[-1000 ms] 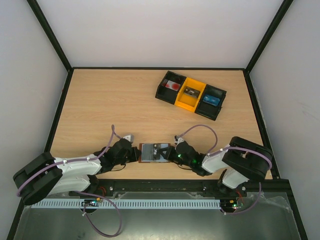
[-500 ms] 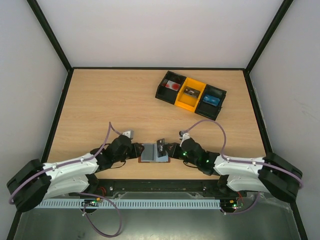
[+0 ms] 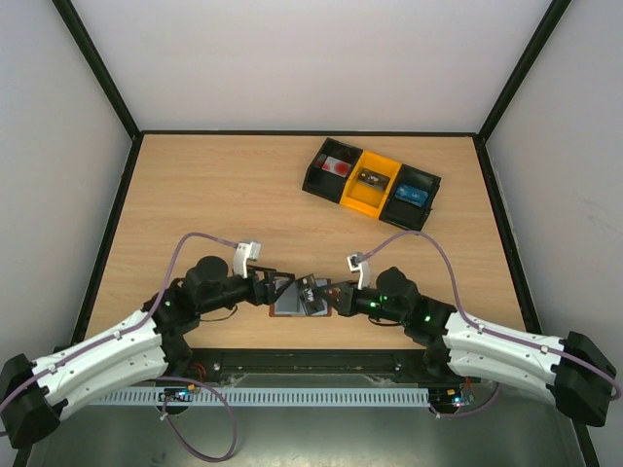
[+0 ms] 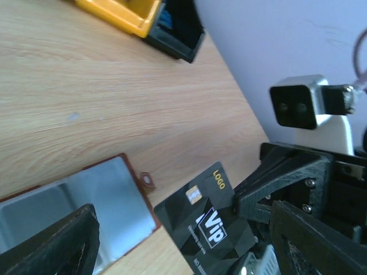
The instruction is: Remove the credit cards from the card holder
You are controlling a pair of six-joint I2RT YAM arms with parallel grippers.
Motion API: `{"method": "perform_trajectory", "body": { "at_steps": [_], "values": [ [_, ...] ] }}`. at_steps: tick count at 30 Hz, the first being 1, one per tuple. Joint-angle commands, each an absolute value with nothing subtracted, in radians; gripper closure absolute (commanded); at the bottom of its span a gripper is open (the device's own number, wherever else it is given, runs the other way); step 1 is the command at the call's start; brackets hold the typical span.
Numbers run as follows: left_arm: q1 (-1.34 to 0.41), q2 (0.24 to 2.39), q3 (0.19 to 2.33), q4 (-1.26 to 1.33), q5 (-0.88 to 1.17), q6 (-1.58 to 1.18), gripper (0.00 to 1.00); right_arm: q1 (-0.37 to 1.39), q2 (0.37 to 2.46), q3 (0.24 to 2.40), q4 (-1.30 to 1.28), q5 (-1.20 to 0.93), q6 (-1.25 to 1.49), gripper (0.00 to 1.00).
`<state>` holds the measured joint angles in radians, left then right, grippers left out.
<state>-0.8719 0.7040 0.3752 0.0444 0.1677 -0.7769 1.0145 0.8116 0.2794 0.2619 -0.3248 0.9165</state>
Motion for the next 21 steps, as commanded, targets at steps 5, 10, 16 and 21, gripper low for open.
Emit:
{"method": "perform_trajectory", "body": {
  "at_steps": [5,10,16,21],
  "values": [
    [-0.868,0.700,0.446,-0.022,0.389,-0.617,0.21,1.012,0.728,0.266,0.368,-0.518,0.903,0.98],
    [-0.868,0.710,0.428,0.016,0.444,-0.632,0.29,1.012,0.762,0.259,0.429,-0.556,0.919,0.98],
    [-0.868,0.712,0.406,0.064,0.506,-0.641,0.70,1.012,0.783,0.254,0.466,-0.554,0.939,0.98],
    [-0.868,0.724,0.378,0.141,0.555,-0.675,0.96,1.012,0.765,0.249,0.460,-0.522,0.951,0.98]
  ]
}}
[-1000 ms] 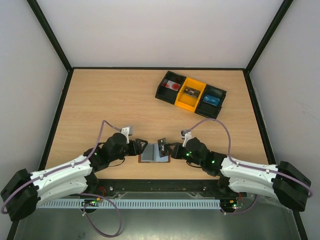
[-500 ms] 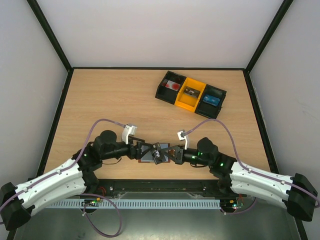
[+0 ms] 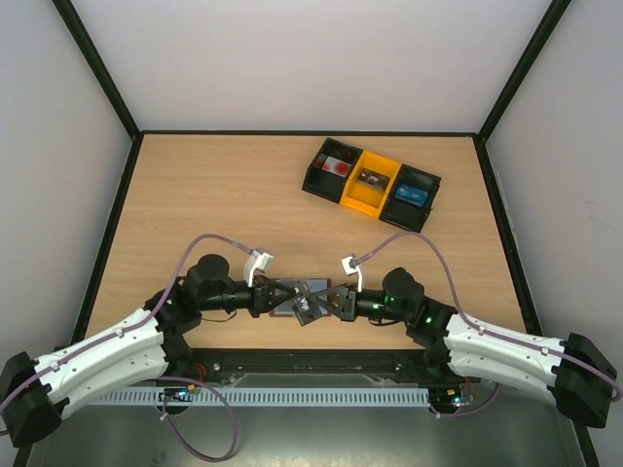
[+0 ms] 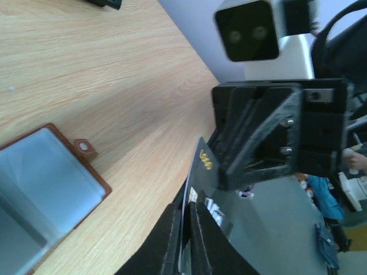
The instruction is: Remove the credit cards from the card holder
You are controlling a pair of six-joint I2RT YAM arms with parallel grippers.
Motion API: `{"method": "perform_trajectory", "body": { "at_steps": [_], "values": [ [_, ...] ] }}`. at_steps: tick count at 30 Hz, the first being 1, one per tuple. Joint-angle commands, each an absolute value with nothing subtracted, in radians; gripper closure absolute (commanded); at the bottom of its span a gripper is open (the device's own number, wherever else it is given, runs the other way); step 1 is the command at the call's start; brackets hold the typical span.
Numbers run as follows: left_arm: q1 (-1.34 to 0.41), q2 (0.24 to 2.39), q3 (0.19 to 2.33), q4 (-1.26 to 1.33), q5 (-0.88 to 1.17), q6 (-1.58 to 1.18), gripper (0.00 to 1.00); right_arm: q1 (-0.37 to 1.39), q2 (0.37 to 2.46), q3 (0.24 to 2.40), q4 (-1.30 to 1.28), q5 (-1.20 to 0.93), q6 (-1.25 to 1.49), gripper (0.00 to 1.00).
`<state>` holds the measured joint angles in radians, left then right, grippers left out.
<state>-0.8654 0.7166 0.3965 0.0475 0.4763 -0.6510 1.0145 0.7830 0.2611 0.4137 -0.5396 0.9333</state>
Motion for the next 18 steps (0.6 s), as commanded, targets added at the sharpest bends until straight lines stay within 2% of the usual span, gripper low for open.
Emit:
{"method": "perform_trajectory", "body": {
  "at_steps": [1,4,6,10,15,18],
  "values": [
    [-0.868,0.723,0.374,0.157,0.559,-0.682,0.97,1.013,0.761,0.248,0.460,-0.514,0.957,0.98],
    [-0.868,0.723,0.369,0.187,0.552,-0.699,0.97,1.012,0.730,0.247,0.439,-0.458,0.981,0.93],
    [-0.868,0.717,0.370,0.197,0.521,-0.717,0.97,1.012,0.691,0.238,0.413,-0.381,1.013,0.84],
    [-0.867,0.694,0.355,0.250,0.423,-0.800,0.97,1.013,0.595,0.183,0.419,-0.257,1.136,0.57],
    [-0.864,0.646,0.306,0.386,0.282,-0.931,0.97,1.012,0.483,0.121,0.470,-0.124,1.242,0.36],
    [-0.864,0.624,0.291,0.463,0.205,-0.975,0.97,1.012,0.493,0.095,0.545,-0.109,1.271,0.26]
  ]
}}
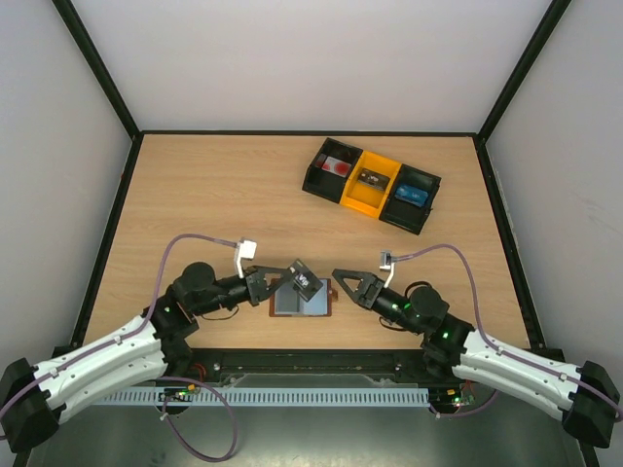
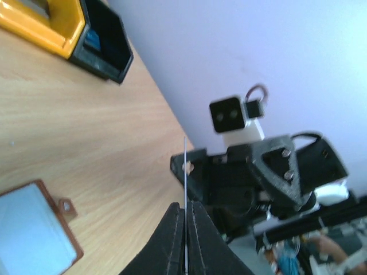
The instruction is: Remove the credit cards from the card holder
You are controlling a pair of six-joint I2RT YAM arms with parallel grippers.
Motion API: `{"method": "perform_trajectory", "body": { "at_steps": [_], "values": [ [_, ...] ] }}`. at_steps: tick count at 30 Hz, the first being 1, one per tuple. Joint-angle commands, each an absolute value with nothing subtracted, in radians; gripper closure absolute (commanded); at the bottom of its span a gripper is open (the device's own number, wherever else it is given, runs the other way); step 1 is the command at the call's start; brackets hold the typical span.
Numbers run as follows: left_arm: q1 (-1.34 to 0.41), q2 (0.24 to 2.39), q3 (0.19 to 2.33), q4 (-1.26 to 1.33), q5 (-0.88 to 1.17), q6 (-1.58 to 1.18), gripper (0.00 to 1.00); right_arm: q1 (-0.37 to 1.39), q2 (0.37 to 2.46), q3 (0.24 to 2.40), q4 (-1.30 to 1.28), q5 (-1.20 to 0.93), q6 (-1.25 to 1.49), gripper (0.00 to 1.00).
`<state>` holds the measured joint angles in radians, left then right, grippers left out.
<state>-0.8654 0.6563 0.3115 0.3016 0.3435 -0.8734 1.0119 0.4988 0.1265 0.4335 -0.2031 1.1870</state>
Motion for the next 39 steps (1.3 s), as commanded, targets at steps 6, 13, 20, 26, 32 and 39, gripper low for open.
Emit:
{"method": "perform_trajectory", "body": {
  "at_steps": [6,13,20,26,32,39],
  "values": [
    [-0.864,0.615,0.299,0.535,0.052,-1.022,0.97,1.014,0.633,0.137,0.675,-0.180,1.265,0.24],
    [-0.863,0.646,0.274,0.647,0.042,-1.110,0.97,1.018,0.814,0.191,0.904,-0.257,1.307,0.33],
    [-0.864,0.683,0.256,0.696,0.048,-1.171,0.97,1.031,0.933,0.256,0.981,-0.266,1.305,0.44],
    [-0.863,0.696,0.242,0.714,0.037,-1.204,0.97,1.057,0.983,0.265,1.035,-0.238,1.311,0.60],
    [-0.864,0.690,0.243,0.713,0.032,-1.215,0.97,1.064,0.953,0.244,1.028,-0.198,1.315,0.95],
    [-0.863,0.646,0.252,0.658,0.067,-1.171,0.74,1.063,0.847,0.260,0.845,-0.134,1.266,0.98]
  ]
}}
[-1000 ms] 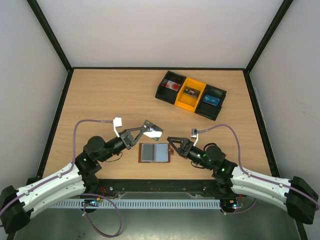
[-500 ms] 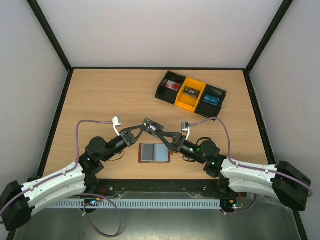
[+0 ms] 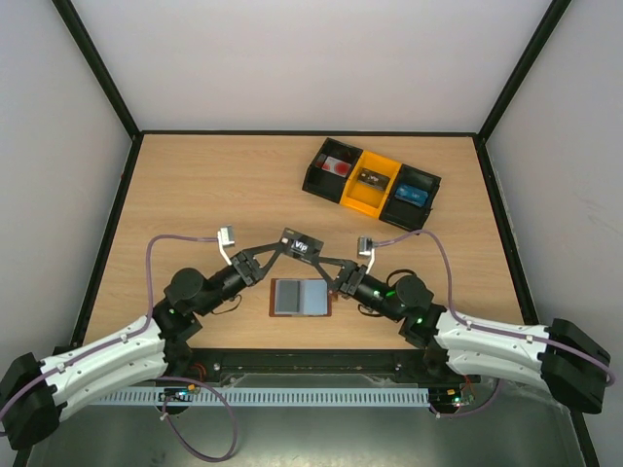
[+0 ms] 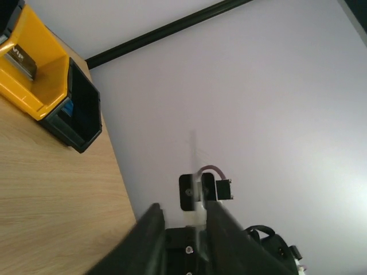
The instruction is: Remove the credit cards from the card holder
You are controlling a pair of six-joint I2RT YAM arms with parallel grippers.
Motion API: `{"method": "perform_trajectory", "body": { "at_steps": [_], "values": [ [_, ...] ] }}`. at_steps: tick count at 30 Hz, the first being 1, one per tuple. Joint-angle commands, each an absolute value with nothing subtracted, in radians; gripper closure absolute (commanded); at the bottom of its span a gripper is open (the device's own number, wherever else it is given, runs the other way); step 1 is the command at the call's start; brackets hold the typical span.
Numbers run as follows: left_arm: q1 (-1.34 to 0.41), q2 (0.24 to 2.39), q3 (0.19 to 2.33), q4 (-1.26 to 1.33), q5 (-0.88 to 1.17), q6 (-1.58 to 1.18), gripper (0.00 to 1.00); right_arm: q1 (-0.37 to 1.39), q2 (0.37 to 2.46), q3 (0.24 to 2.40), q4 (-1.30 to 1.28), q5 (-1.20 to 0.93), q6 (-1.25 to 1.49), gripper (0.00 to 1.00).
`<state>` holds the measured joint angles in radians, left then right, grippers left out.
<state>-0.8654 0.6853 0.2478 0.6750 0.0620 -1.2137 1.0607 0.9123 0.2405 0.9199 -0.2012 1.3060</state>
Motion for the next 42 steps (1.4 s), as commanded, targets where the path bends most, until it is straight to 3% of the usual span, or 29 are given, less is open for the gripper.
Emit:
{"method": "perform_trajectory", "body": {
  "at_steps": [1,2,3,6,8,17,27,42],
  "values": [
    [-0.863,0.632,0.259,0.628,0.066,-1.155,0.65,1.064,0.840,0.264,0.820,-0.127,1.258,0.98],
    [-0.862,0.619,0.269,0.581,0.057,-1.144,0.45,1.063,0.822,0.271,0.790,-0.120,1.247,0.98],
    [-0.862,0.606,0.280,0.533,0.046,-1.129,0.34,1.063,0.811,0.280,0.755,-0.113,1.238,0.98],
    [-0.863,0.571,0.312,0.407,0.019,-1.074,0.18,1.060,0.783,0.326,0.616,-0.074,1.189,0.98],
    [-0.863,0.554,0.334,0.328,0.004,-1.029,0.02,1.047,0.772,0.360,0.524,-0.053,1.153,0.98],
    [-0.862,0.561,0.419,-0.034,-0.096,-0.887,0.00,0.833,0.825,0.515,0.234,-0.105,0.992,0.98],
    [-0.863,0.624,0.370,-0.057,-0.094,-0.834,0.00,0.429,1.052,0.721,0.011,-0.298,0.797,0.98],
    [-0.861,0.785,0.441,-0.082,-0.150,-0.698,0.00,0.164,1.499,1.036,-0.112,-0.381,0.726,0.98]
  ]
}}
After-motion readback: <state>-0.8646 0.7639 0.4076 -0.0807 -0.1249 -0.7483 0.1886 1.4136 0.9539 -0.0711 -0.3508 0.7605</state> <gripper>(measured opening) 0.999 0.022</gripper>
